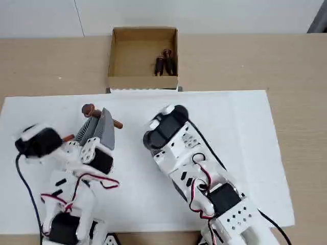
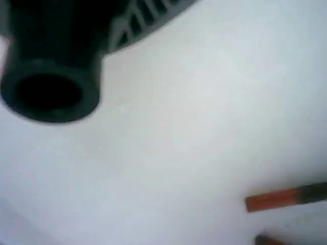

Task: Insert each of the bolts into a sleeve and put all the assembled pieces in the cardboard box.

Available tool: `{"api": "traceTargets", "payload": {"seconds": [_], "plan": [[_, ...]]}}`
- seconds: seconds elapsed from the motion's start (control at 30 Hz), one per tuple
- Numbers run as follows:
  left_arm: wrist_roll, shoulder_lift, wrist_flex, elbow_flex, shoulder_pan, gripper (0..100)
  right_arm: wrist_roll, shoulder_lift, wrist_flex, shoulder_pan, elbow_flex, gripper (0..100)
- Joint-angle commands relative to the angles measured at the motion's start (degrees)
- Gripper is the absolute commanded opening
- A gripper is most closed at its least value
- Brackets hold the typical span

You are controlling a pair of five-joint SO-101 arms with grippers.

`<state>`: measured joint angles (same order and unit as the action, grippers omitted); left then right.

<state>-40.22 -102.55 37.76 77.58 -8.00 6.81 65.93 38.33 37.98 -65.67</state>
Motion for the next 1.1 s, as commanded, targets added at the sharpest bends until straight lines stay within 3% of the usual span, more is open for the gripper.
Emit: {"api": "traceTargets", "payload": {"seconds": [0.0,0.23,0.5,1.07], "plan": [[-2.0,-1.8,-1.7,-0.1,-1.8,1,2.5,1.2,-1.5,1.5,0.1,0.2],[-4.0,-1.7,-1.8,-0.2,-6.8,1,2.5,4.2,-1.6,2.7,-0.1,0.2],[-4.0,-1.7,-1.8,-0.2,-8.2,1,8.6,18.2,-1.6,5.5,-8.7,0.2],[-4.0,-1.5,-1.7,-2.4,-9.8,1,8.7,38.1,-1.5,5.5,-22.5,0.2]]}}
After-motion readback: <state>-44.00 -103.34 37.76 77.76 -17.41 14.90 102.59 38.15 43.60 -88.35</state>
